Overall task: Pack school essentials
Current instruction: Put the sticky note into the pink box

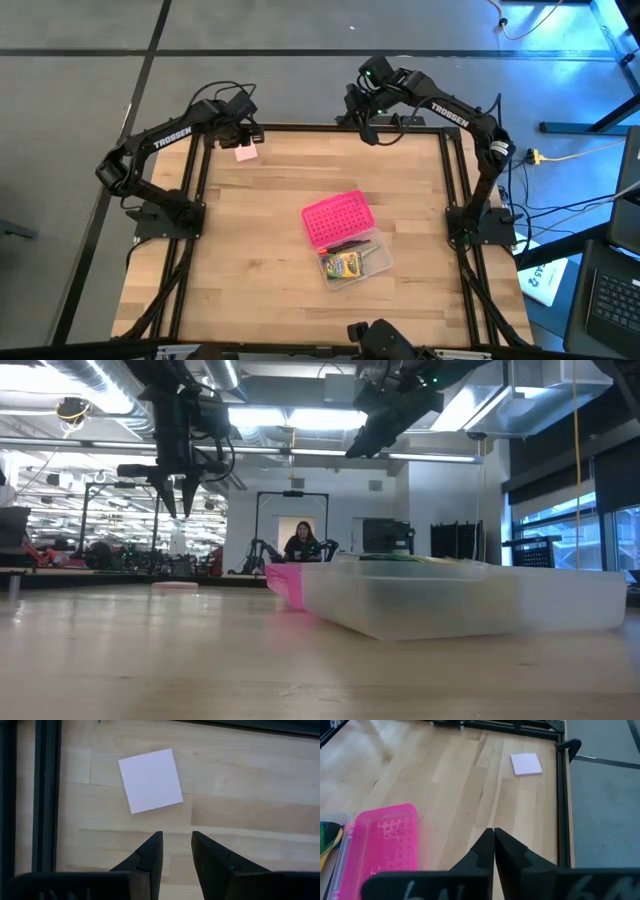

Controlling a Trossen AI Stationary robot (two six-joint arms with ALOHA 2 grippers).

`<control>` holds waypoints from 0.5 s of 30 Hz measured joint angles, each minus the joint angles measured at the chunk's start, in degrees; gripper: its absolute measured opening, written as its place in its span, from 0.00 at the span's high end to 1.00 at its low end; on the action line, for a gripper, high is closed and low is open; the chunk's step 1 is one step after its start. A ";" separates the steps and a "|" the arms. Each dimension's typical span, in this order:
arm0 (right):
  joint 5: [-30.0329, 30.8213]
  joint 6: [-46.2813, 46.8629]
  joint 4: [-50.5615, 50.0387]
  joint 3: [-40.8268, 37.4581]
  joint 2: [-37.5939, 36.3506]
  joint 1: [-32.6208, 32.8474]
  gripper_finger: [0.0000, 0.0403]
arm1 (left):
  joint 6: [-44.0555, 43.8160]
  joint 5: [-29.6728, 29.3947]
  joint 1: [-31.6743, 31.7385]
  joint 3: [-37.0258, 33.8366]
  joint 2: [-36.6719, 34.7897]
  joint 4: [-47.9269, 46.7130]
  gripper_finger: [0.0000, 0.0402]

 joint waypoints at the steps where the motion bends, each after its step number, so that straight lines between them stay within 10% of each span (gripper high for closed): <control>1: 0.00 -0.01 0.00 0.00 0.00 0.00 0.96 | 0.01 0.01 0.00 0.00 0.00 0.00 0.76; 15: 0.09 0.02 -0.04 0.00 0.00 0.00 0.96 | -0.38 0.48 0.00 0.00 0.00 0.48 0.76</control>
